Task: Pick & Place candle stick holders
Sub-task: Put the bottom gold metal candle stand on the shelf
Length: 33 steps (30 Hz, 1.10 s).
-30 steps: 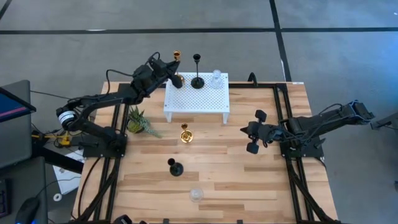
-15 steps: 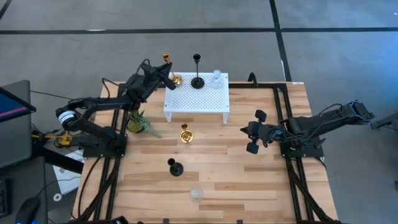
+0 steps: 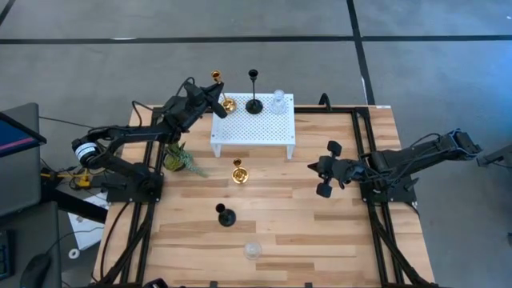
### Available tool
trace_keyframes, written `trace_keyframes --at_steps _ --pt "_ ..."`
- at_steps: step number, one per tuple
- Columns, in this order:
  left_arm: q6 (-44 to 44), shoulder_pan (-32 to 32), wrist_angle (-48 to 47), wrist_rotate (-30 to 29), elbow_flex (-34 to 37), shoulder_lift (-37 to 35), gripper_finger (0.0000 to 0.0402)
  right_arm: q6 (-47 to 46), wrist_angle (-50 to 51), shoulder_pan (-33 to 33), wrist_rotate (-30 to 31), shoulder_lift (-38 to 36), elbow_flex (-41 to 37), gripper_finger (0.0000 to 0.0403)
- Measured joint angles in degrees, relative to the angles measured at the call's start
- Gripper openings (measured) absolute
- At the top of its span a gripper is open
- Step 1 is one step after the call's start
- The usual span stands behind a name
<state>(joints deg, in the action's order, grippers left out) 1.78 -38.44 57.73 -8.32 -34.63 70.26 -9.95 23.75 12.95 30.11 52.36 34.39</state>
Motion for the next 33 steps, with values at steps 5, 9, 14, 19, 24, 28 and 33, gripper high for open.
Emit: trace_keyframes --at_steps 5,9,14,19,24,28,33 --pt "0.3 0.0 -0.9 0.1 0.0 -0.1 0.0015 0.0 0.0 0.0 0.0 0.0 0.0 0.0" --pt "0.5 0.0 -1.1 1.4 0.0 -0.1 0.0015 0.0 0.0 0.0 0.0 0.0 0.0 0.0" --pt "0.7 0.1 -1.2 1.6 0.0 -0.1 0.0046 0.0 0.0 0.0 0.0 0.0 0.0 0.0" --pt "0.7 0.1 -1.6 1.7 0.0 0.0 0.0066 -0.2 0.0 0.0 0.0 0.0 0.0 0.0" --pt "1.5 0.1 -1.6 1.0 0.0 0.0 0.007 -0.2 0.0 0.0 0.0 0.0 0.0 0.0" --pt "1.7 0.1 -1.5 0.9 0.0 0.0 0.008 -0.2 0.0 0.0 0.0 0.0 0.0 0.0" --pt "2.1 0.1 -1.4 0.9 0.0 0.0 0.011 -0.2 0.0 0.0 0.0 0.0 0.0 0.0"
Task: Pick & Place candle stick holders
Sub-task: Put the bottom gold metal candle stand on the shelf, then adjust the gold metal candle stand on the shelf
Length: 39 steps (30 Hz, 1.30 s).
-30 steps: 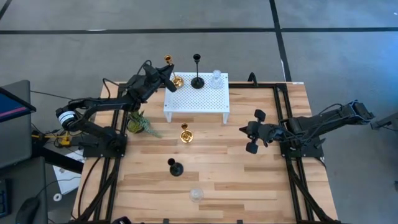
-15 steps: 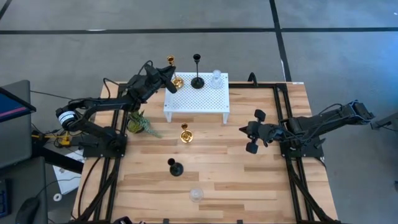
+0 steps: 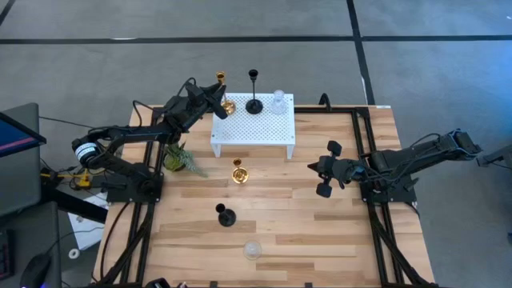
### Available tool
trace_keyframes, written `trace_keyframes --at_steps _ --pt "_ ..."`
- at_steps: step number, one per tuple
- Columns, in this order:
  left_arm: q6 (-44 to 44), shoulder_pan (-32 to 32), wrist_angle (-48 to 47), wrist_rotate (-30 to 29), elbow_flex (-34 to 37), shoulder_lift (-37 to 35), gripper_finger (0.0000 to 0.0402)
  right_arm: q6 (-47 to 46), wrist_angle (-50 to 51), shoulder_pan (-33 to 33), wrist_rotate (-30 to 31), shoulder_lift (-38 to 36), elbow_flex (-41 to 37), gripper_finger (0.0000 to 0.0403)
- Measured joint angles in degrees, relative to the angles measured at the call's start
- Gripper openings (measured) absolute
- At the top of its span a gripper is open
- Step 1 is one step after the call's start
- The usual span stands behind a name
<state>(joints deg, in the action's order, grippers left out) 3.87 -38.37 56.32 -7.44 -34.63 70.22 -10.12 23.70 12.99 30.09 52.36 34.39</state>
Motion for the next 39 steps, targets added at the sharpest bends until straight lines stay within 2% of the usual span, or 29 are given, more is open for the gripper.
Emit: trace_keyframes --at_steps 13,20,28,39 --pt "1.4 0.0 0.1 0.0 0.0 0.0 0.0203 0.0 -0.2 0.0 0.0 0.0 0.0 0.0" --pt "1.4 0.2 0.2 1.2 0.0 -0.8 0.023 0.0 -0.2 0.0 0.0 0.0 0.0 0.0" --pt "0.3 0.3 -4.1 7.3 0.0 -3.7 0.0228 0.0 -0.2 0.0 0.0 0.0 0.0 0.0" --pt "-2.0 0.6 -19.7 7.9 0.0 -10.7 0.0172 0.0 -0.2 0.0 0.0 0.0 0.0 0.0"
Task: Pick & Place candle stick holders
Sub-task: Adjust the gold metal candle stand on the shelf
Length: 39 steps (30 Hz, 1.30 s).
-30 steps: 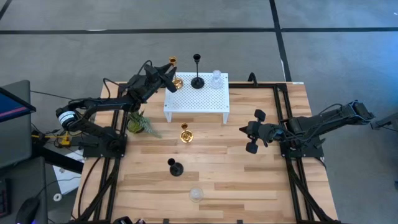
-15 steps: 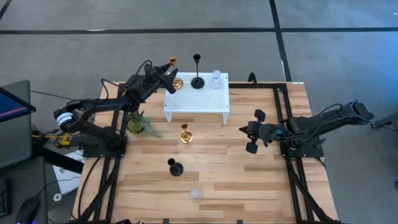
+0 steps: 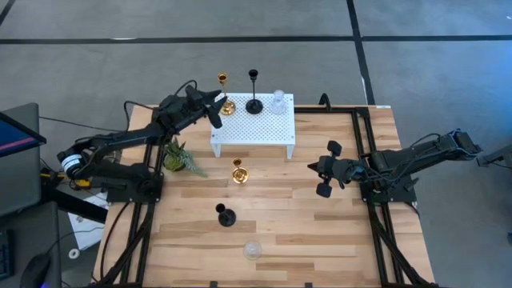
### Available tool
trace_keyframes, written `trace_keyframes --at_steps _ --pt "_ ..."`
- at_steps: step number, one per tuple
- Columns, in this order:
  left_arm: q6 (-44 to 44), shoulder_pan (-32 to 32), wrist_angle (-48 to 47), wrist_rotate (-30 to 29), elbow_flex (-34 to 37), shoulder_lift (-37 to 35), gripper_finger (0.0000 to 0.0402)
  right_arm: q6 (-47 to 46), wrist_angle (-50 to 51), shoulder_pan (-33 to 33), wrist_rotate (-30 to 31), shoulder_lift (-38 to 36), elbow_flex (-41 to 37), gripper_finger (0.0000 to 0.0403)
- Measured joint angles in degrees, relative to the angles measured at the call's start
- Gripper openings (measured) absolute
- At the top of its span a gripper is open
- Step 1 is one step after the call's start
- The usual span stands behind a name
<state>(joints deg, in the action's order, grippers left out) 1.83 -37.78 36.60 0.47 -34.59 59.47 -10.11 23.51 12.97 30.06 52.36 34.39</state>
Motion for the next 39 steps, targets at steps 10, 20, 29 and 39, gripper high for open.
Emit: trace_keyframes --at_steps 10,20,29,39 --pt "0.1 0.0 -10.7 -1.0 0.0 -1.3 0.0096 0.0 0.0 0.0 0.0 0.0 0.0 0.0" --pt "0.1 -0.1 -12.9 -4.8 0.0 -0.5 0.0007 0.0 0.1 0.0 0.0 0.0 0.0 0.0" --pt "2.2 -0.1 -21.0 -7.9 0.0 -0.5 0.0003 0.0 0.1 0.0 0.0 0.0 0.0 0.0" --pt "4.9 -0.1 -20.9 -7.9 0.0 1.8 0.0002 0.1 0.1 0.0 0.0 0.0 0.0 0.0"
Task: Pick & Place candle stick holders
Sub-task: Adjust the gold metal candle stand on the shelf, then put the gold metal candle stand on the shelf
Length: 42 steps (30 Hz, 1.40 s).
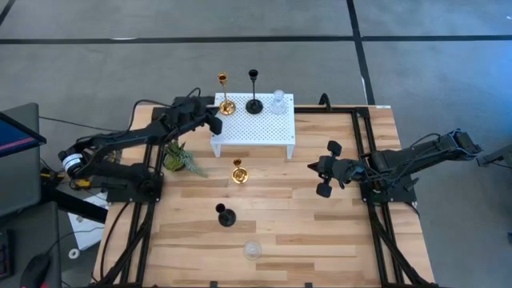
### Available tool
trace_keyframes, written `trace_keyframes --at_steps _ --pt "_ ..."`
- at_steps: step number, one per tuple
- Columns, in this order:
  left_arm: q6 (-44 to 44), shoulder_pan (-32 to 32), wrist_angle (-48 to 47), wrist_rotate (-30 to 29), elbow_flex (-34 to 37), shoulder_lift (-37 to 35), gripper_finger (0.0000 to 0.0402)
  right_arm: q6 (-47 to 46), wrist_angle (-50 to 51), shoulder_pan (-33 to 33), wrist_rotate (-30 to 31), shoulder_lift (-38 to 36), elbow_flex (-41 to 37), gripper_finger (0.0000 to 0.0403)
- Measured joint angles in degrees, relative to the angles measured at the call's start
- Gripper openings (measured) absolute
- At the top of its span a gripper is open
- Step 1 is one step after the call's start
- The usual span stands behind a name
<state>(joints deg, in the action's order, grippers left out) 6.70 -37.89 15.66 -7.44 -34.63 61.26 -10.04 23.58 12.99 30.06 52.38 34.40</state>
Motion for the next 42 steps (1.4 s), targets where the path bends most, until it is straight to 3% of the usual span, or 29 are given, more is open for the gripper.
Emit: trace_keyframes --at_steps 9,17,27,36,42 --pt "1.3 0.0 9.0 0.1 0.0 7.1 0.0002 0.1 0.6 0.0 0.0 0.1 0.0 0.0" --pt "1.3 0.0 10.3 0.2 0.0 7.1 0.0002 0.0 2.1 0.0 1.5 0.1 0.0 0.0" --pt "-5.9 3.3 7.6 1.5 0.0 -4.9 0.0002 -0.1 2.2 0.0 1.4 0.1 0.0 0.0" --pt "-9.5 11.5 -7.9 10.5 0.0 -18.3 0.0003 0.0 2.1 0.0 1.4 0.1 0.0 0.0" --pt "-11.5 19.5 -12.1 11.4 1.0 -23.6 0.0003 0.0 1.0 0.1 1.3 0.1 0.0 0.0"
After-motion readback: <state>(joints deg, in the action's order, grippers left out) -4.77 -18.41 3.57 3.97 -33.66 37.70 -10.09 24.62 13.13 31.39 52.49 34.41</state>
